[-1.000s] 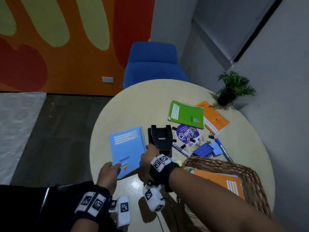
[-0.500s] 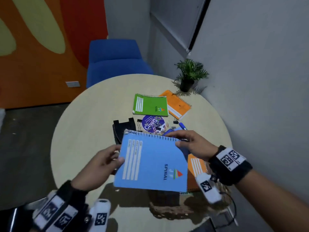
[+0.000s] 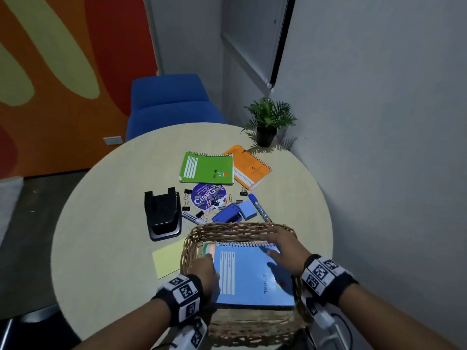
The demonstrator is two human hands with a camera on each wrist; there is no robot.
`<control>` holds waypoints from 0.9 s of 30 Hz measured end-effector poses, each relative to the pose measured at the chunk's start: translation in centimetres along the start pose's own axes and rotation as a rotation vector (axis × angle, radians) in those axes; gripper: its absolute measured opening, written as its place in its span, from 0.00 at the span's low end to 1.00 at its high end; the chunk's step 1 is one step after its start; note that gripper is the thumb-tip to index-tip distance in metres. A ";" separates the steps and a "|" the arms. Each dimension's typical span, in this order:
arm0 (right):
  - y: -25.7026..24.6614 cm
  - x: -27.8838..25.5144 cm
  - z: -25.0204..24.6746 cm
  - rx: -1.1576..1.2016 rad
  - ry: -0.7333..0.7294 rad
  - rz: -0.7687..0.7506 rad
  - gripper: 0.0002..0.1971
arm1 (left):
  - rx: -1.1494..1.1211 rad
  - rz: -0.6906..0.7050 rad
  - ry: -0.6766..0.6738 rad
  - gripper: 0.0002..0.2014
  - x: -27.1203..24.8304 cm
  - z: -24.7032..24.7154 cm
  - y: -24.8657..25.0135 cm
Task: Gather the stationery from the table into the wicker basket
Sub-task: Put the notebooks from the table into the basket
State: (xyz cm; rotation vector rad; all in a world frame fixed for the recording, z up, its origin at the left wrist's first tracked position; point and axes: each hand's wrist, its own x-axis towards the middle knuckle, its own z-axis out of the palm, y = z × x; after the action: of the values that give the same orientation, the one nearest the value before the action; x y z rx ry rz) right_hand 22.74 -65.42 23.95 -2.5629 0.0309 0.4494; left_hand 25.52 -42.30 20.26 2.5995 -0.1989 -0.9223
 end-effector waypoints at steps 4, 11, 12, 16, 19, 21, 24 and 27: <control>0.8 -2.3 2.2 -0.235 -0.200 -0.091 0.27 | -0.039 0.075 0.073 0.33 -0.3 1.1 0.5; 2.3 -3.2 6.4 -0.551 -0.405 -0.184 0.36 | 0.314 0.212 -0.192 0.12 -0.8 2.9 0.5; 2.4 -3.0 6.6 -0.560 -0.382 -0.174 0.38 | 0.325 0.198 -0.203 0.14 -0.8 3.1 0.4; 1.9 -2.4 6.5 -0.553 -0.407 -0.114 0.48 | 0.266 0.181 -0.206 0.21 -0.8 3.3 0.1; 1.6 -2.3 6.4 -0.533 -0.478 -0.075 0.46 | 0.223 0.169 -0.225 0.28 -1.2 3.4 -0.7; 1.5 -1.9 5.3 -0.450 -0.500 -0.091 0.38 | 0.166 0.175 -0.196 0.20 -1.5 2.8 -0.7; -0.1 -0.4 0.4 -0.141 -0.449 -0.092 0.36 | 0.009 0.305 -0.083 0.20 -1.5 -0.8 0.1; -2.5 3.8 -5.7 0.210 -0.244 -0.035 0.33 | -0.420 0.324 0.028 0.17 1.5 -7.8 1.3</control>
State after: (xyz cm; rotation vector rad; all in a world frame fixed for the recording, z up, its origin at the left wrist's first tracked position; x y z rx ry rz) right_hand 28.34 -65.87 28.56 -2.2844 -0.0511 0.7032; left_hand 31.61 -41.54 25.47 2.1141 -0.3631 -0.7200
